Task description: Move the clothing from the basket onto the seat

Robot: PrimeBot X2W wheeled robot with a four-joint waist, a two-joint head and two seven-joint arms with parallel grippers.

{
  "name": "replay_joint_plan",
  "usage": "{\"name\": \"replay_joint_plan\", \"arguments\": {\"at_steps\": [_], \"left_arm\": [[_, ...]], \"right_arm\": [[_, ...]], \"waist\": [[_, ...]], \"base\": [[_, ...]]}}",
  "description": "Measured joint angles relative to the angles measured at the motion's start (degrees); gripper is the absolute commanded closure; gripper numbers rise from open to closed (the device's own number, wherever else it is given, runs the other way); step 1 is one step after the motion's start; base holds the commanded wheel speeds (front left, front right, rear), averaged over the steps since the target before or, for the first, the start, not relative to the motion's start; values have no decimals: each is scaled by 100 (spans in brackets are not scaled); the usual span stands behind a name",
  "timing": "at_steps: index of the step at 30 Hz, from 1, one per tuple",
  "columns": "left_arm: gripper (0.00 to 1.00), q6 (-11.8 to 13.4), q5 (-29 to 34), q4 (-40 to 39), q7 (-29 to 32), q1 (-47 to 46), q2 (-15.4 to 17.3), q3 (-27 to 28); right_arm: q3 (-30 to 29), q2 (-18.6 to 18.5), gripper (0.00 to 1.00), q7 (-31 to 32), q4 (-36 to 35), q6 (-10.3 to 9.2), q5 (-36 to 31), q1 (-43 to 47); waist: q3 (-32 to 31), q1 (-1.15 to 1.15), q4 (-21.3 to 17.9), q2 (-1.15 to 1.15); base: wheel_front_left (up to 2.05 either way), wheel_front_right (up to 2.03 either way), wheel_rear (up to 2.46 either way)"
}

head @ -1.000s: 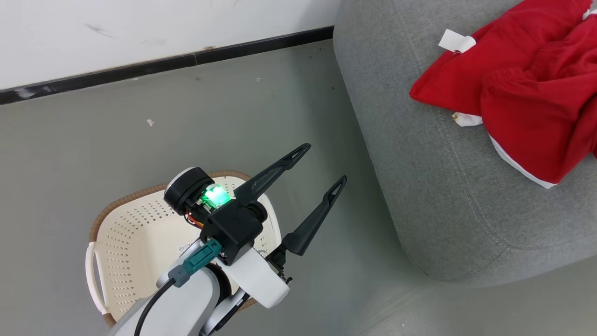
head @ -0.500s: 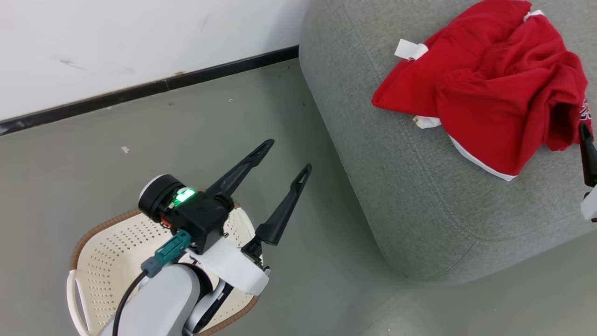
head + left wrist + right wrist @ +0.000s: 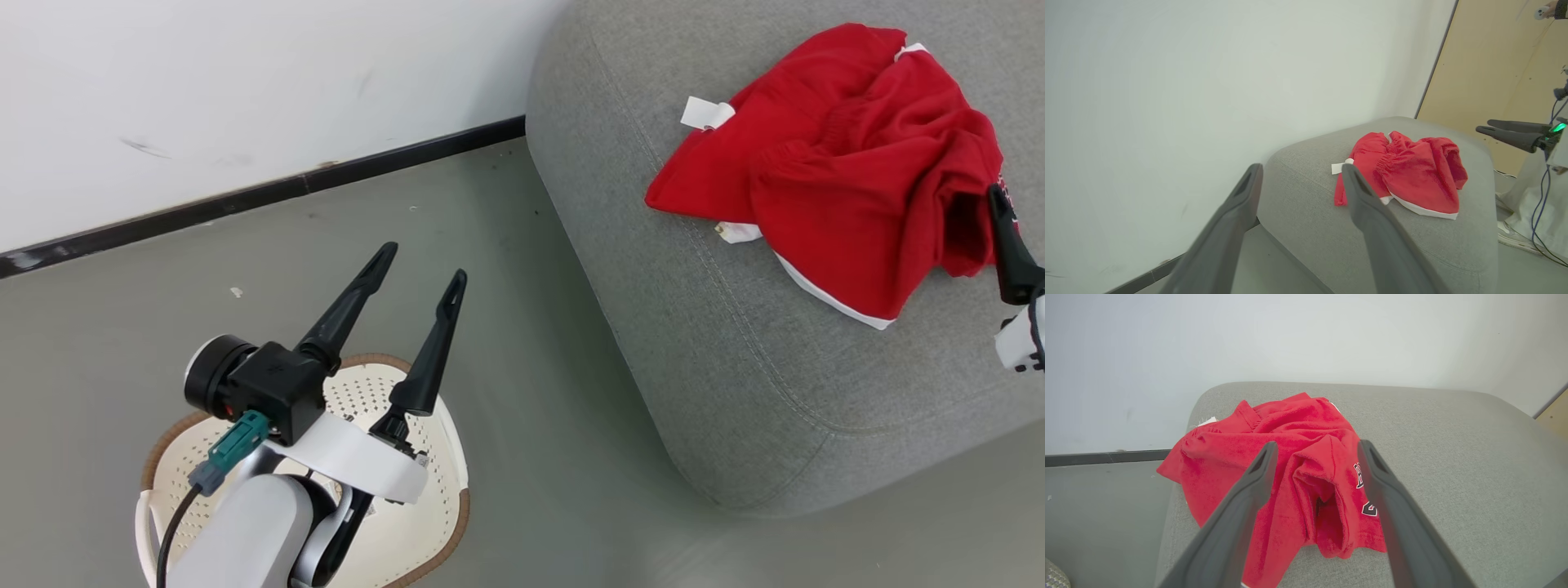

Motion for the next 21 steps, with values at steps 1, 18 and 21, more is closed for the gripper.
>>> {"name": "replay_joint_plan", "arguments": {"at_steps": [1, 18, 21], "left_arm": [[0, 24, 0, 21, -24, 19, 9, 23], [0, 589, -81, 380, -389, 865, 126, 680], [0, 681, -116, 420, -432, 1025, 129, 823]], "right_arm": [[19, 18, 0, 0, -43, 0, -3, -1], [219, 857, 0, -11, -1129, 0, -517, -27], [279, 1083, 0, -16, -1284, 0, -561, 10]], "waist": [[-20, 0, 25, 0], [-358, 0, 633, 0], [-427, 0, 753, 0]], "base": [[0, 0, 0], [0, 0, 0], [0, 0, 0]]}}
